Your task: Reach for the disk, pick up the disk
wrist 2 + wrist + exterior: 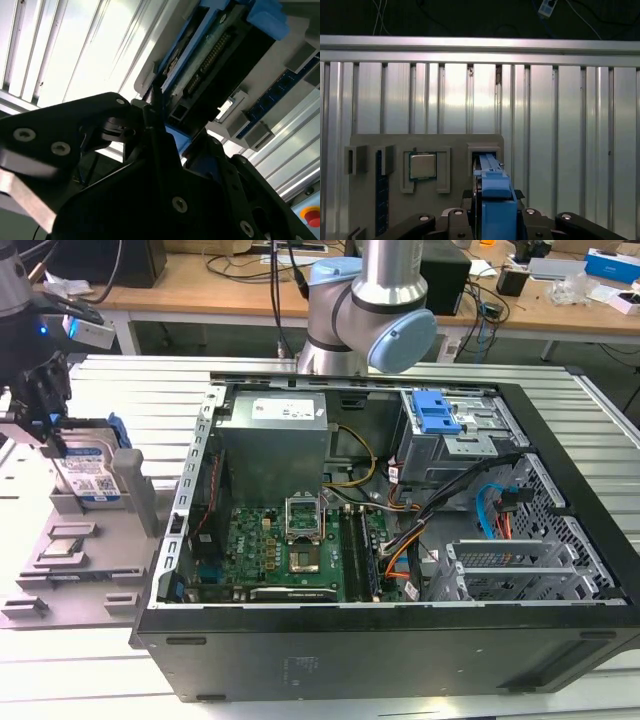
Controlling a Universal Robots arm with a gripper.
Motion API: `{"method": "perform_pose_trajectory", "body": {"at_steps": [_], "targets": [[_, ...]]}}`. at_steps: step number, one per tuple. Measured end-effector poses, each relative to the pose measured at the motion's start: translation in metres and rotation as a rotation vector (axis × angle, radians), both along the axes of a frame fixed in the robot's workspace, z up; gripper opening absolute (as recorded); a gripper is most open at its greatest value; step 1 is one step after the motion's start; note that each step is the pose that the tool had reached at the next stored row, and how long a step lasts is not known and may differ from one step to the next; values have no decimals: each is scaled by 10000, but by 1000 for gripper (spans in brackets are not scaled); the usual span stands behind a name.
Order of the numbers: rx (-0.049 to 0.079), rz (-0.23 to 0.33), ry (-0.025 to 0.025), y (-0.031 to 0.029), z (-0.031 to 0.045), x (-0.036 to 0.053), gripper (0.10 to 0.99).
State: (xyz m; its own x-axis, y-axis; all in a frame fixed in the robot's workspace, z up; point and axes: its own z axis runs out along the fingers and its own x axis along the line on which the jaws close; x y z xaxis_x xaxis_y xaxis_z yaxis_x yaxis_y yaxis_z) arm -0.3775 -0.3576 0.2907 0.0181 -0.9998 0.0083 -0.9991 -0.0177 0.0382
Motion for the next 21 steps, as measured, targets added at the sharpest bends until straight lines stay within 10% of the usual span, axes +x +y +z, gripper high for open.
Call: {"method": "perform_pose_trajectory", "body": {"at_steps": [21], "targets": [[0, 0, -1, 0, 62, 0, 369]]}}
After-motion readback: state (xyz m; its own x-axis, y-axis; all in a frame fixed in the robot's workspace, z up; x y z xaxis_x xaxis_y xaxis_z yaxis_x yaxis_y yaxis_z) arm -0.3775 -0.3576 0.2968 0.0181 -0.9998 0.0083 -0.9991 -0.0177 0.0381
